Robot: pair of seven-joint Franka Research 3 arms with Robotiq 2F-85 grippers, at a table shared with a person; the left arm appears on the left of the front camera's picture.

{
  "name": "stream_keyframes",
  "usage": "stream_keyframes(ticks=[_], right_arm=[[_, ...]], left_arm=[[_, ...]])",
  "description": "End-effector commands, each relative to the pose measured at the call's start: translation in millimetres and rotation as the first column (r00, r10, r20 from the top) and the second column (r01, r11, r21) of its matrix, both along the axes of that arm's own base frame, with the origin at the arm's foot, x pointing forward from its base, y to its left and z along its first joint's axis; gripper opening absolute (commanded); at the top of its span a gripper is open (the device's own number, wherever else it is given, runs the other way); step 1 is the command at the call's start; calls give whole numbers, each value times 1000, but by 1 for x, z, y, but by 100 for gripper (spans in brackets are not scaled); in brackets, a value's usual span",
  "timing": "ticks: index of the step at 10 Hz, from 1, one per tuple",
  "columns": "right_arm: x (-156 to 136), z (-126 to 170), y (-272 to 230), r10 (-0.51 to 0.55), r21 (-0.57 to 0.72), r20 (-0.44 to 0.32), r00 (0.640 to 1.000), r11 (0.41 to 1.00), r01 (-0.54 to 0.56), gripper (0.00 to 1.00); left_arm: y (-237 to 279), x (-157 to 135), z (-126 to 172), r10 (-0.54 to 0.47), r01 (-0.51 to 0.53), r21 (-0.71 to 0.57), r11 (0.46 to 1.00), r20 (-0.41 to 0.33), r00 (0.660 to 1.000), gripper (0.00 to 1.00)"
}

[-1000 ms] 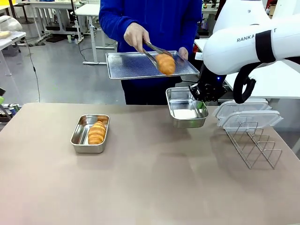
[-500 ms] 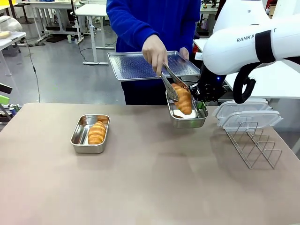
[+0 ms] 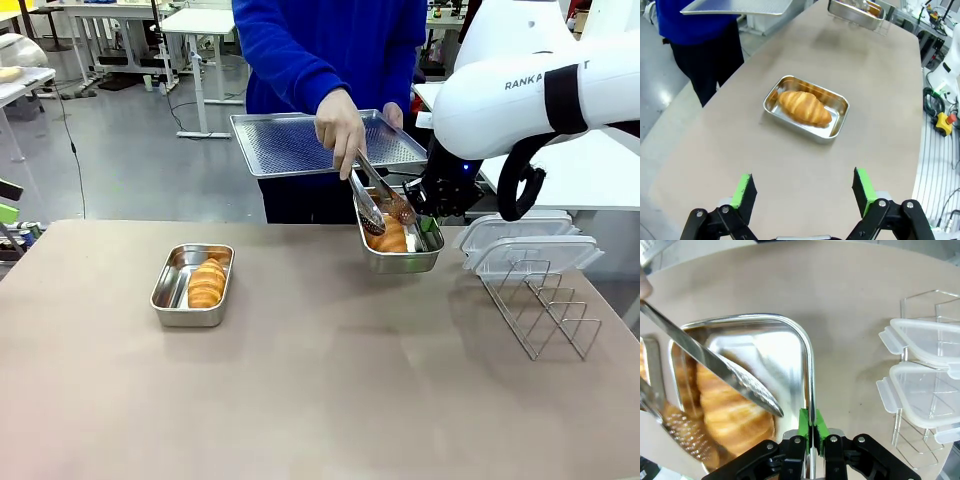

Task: Place the bread in airtight containers.
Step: Once an object is inside an Airtight Container , place the container in the center of the table.

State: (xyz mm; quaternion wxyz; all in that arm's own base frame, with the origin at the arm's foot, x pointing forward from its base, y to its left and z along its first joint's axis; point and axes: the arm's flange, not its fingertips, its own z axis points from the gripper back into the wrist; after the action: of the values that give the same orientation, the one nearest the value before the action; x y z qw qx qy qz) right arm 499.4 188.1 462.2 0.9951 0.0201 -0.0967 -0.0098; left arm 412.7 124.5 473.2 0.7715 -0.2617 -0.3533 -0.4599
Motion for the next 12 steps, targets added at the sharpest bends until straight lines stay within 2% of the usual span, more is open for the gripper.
stream_keyframes(ticks=[1, 12], right_arm=[[0, 4, -1, -4, -11, 12, 1000, 1000, 4, 0], [0, 4, -1, -4, -11, 12, 1000, 1000, 4, 0]], left_arm=[[1, 0, 0, -18, 18, 1, 1000, 5, 1000, 100], [1, 0, 0, -18, 18, 1, 1000, 5, 1000, 100]])
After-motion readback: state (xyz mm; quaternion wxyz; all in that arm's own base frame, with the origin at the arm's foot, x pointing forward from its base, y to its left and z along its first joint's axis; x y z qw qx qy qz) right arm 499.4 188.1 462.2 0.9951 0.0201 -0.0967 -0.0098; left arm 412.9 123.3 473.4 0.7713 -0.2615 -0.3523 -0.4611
